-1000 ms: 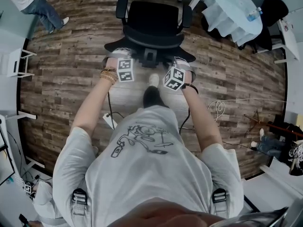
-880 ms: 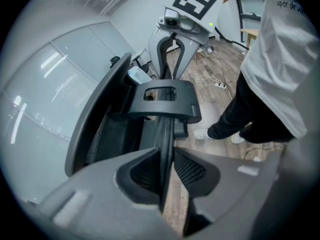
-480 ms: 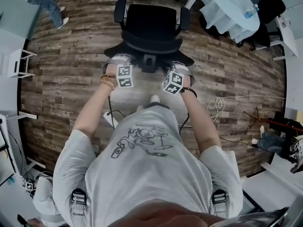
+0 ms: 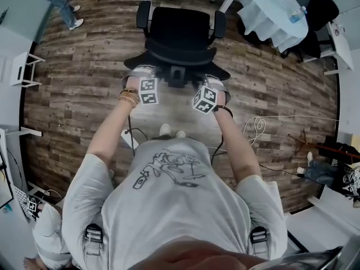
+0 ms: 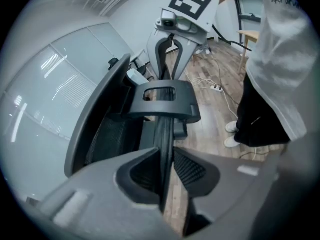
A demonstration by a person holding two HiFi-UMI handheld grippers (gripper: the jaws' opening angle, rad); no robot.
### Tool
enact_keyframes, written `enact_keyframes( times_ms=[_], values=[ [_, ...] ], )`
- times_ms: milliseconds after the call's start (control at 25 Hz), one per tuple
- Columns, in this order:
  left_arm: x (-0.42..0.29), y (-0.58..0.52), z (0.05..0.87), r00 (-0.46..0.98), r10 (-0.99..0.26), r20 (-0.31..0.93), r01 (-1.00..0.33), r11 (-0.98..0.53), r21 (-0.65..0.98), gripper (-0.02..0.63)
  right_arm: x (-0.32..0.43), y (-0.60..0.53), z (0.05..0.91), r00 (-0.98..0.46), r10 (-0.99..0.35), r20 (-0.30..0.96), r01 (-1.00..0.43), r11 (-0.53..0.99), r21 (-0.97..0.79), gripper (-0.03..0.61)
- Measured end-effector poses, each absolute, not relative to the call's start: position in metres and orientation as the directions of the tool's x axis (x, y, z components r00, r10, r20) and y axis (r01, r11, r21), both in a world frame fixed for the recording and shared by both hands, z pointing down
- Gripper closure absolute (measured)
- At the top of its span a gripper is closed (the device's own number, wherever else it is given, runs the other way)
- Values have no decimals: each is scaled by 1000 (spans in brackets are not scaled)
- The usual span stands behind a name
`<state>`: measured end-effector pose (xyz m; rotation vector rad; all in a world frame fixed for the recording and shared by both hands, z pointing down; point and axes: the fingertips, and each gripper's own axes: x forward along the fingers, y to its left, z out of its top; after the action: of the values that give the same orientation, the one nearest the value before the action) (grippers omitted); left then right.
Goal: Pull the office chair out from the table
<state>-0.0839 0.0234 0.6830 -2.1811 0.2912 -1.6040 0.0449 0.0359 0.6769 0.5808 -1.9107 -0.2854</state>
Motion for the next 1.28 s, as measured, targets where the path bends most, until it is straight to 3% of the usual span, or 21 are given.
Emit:
enact_keyframes(
  times_ms=[1280],
  values=[
    [-92,144,681,322,-410,853,38,-895,-445,520,36,160,675,-343,-498,796,-253,865,432,472]
  ],
)
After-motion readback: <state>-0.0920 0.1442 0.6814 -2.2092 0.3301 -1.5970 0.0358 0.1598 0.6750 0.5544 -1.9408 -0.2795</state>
